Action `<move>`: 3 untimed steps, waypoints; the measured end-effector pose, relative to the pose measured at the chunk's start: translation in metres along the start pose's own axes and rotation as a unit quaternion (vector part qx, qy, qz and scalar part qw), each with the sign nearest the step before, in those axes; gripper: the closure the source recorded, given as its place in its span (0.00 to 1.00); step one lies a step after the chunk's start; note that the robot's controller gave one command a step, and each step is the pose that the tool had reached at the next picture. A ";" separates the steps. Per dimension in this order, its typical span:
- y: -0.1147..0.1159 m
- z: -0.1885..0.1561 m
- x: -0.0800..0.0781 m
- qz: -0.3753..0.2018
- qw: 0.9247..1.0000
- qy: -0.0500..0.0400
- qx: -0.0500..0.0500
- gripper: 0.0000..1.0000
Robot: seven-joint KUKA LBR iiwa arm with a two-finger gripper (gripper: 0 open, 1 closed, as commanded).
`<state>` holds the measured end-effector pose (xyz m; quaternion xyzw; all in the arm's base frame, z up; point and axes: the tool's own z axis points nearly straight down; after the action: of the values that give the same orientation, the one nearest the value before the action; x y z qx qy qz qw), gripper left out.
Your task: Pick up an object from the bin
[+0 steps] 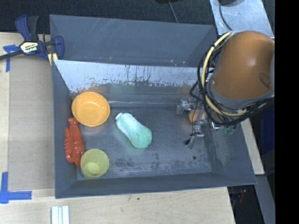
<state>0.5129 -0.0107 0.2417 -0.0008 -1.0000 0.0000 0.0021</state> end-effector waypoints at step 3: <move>0.093 0.077 -0.056 -0.086 0.996 -0.016 0.001 0.00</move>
Offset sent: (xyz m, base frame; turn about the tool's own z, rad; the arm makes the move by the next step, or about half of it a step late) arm 0.0337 0.0813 -0.1717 0.0792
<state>0.5687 0.0820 0.1649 0.0849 -0.9963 0.0012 -0.0140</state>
